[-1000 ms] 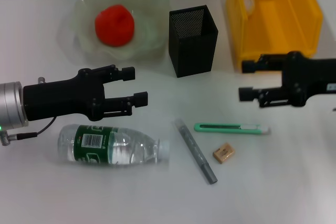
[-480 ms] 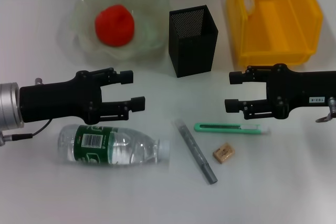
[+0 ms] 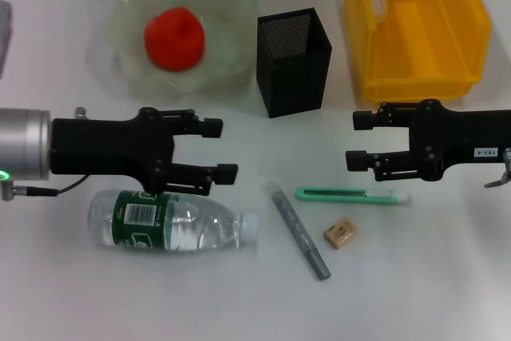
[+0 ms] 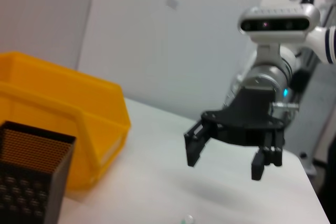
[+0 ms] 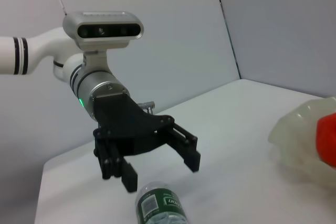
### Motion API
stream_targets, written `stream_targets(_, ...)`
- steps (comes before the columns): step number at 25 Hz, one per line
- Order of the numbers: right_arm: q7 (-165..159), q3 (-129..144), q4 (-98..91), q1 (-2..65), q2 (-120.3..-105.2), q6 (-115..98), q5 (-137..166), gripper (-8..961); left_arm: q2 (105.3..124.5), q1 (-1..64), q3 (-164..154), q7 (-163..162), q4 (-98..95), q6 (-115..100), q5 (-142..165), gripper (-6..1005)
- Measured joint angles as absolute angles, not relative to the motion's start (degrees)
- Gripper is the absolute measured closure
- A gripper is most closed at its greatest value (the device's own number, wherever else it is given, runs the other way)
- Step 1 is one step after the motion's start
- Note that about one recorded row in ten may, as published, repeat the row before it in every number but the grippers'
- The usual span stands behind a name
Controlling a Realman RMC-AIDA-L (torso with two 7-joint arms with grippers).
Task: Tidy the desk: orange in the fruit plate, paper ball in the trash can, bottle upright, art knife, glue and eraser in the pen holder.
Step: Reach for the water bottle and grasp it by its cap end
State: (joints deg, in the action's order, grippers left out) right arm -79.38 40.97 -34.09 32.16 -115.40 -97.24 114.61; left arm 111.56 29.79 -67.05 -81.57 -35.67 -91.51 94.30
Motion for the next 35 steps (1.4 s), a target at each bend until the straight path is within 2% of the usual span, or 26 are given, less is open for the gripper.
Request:
stream_targets(8,-79.48,40.95,-34.10,32.50,-115.08,-96.75,115.09,192,113.81,35.67,-66.95,-85.21,-36.84,-90.10,105.36,186)
stream_targets(21,-82.30,40.96,-34.85,33.30,-114.69,-96.67,116.20,191,116.30,38.35,-66.89,-90.09,-44.12,-89.68,116.75,187)
stream_targets(28,-84.67,40.96,-34.95,34.09,-113.86,-96.31,116.84,192,118.20,39.55,-67.40,-90.66,-45.31,-89.64,122.75,187)
stream_targets(35,-85.02,40.96,-34.95,34.12,-113.82,-95.44,116.84,192,118.45,39.65,-67.73,-90.06,-45.29,-89.22,123.56,187)
